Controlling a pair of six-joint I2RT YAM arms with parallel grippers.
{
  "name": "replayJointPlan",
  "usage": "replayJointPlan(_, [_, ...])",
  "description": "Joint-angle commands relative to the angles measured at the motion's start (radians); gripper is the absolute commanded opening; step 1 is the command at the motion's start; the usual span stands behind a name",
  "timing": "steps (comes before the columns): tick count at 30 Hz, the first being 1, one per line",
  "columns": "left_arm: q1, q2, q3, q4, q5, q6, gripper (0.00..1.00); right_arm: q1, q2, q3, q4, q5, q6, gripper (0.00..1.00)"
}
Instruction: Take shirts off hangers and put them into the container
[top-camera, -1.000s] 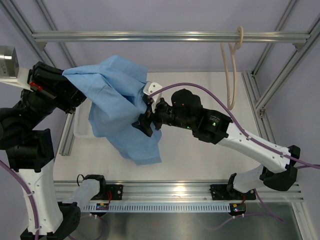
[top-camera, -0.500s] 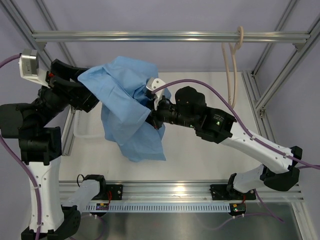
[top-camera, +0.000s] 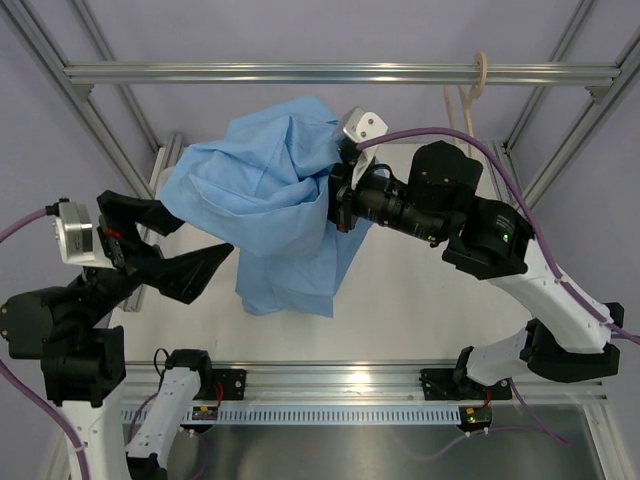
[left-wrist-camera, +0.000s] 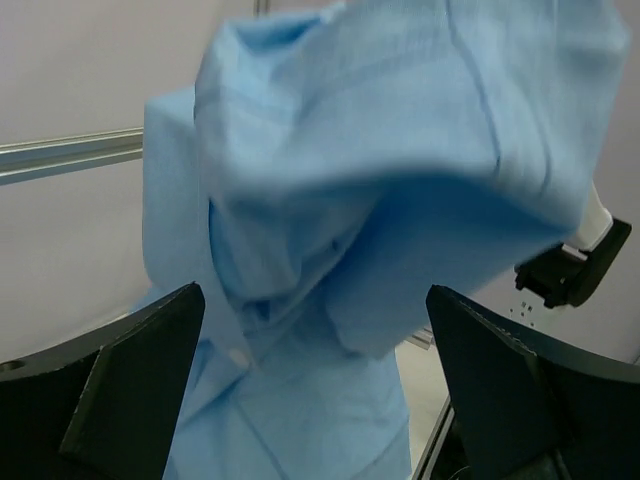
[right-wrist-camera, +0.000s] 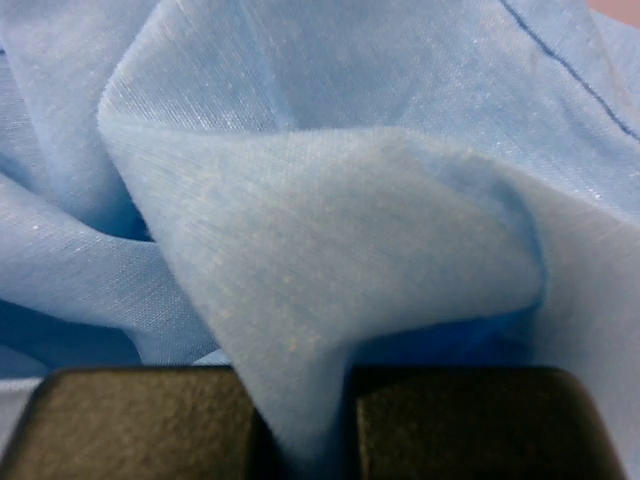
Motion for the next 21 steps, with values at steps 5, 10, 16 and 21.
replayJointPlan(5, [-0.003, -0.062, -0.255, 0.234, 0.090, -0.122, 0.99, 0.007, 0.055, 0.192, -0.072, 0.024, -0.039, 0.00])
replayJointPlan(10, [-0.003, -0.089, -0.433, 0.516, 0.119, -0.270, 0.99, 0.007, 0.090, 0.278, -0.101, -0.014, -0.022, 0.00])
replayJointPlan(16, [-0.024, -0.042, -0.472, 0.599, 0.152, -0.248, 0.99, 0.007, 0.141, 0.336, -0.121, -0.088, 0.001, 0.00])
replayJointPlan(21, [-0.119, 0.023, -0.469, 0.493, 0.113, -0.120, 0.99, 0.007, 0.164, 0.375, -0.141, -0.129, 0.018, 0.00])
